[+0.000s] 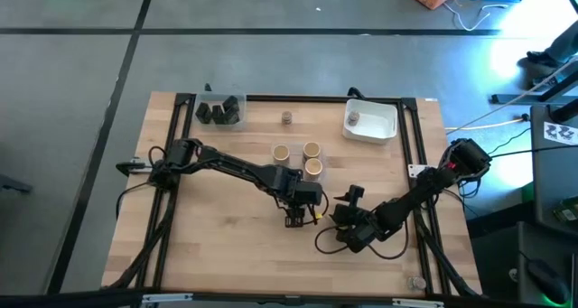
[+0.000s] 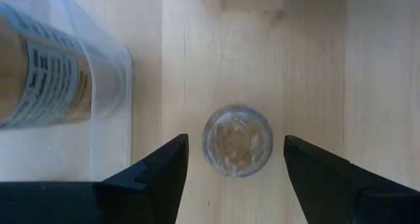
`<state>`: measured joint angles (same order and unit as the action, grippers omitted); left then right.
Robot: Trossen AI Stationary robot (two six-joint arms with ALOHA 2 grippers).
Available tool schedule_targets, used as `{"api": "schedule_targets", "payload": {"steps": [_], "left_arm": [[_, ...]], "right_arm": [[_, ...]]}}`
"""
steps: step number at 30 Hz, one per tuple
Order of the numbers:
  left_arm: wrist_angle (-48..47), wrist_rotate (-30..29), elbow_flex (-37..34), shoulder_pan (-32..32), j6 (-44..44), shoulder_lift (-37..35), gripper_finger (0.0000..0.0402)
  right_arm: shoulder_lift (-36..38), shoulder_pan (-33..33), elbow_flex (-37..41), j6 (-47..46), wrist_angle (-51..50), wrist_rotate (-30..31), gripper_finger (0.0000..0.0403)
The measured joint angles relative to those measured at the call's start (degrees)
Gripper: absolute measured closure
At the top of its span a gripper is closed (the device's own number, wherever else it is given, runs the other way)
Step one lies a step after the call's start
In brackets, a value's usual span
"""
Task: Sort spices by type
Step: Put the brown seasoning bottle into the white bin
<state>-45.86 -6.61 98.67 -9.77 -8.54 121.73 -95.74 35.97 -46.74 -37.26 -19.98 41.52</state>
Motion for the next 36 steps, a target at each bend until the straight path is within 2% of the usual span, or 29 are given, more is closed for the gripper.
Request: {"api": "schedule_targets", "payload": {"steps": [6, 10, 13, 16, 22, 26, 31, 36], "left_arm": [[-5.87, -0.06, -0.02, -0.31, -1.27, -2.41, 0.0172], [-10.47, -4.36, -0.25, -2.77, -2.62, -6.87, 0.0172], [-10.08, -8.6, -4.55, -6.1, -3.07, -11.34, 0.0174], [-6.77, -10.27, -12.82, -8.83, -5.8, -16.23, 0.0176], [12.07, -12.78, -34.78, -13.37, -13.52, -27.22, 0.0176], [26.42, -15.39, -46.42, -16.33, -16.78, -31.44, 0.0176], [43.42, -19.47, -55.68, -18.43, -18.57, -31.8, 0.0176], [53.18, -21.2, -60.1, -18.36, -19.88, -31.61, 0.0176]], "right_arm": [[0.0, 0.0, 0.0, 0.03, 1.65, 0.02, 0.0123], [0.0, 0.0, 0.0, 0.59, 7.72, 0.76, 0.0123], [0.0, -0.41, 0.0, 4.59, 13.92, 2.53, 0.0123], [0.0, -2.13, 0.0, 9.31, 20.88, 1.62, 0.0123], [0.0, -6.83, 0.0, 15.44, 31.16, -3.13, 0.0123], [-0.78, -8.89, -0.02, 17.87, 35.68, -5.76, 0.0123], [-5.07, -10.62, -0.02, 18.62, 40.51, -7.62, 0.0123], [-8.48, -10.93, 0.02, 18.18, 43.81, -4.14, 0.0123]]}}
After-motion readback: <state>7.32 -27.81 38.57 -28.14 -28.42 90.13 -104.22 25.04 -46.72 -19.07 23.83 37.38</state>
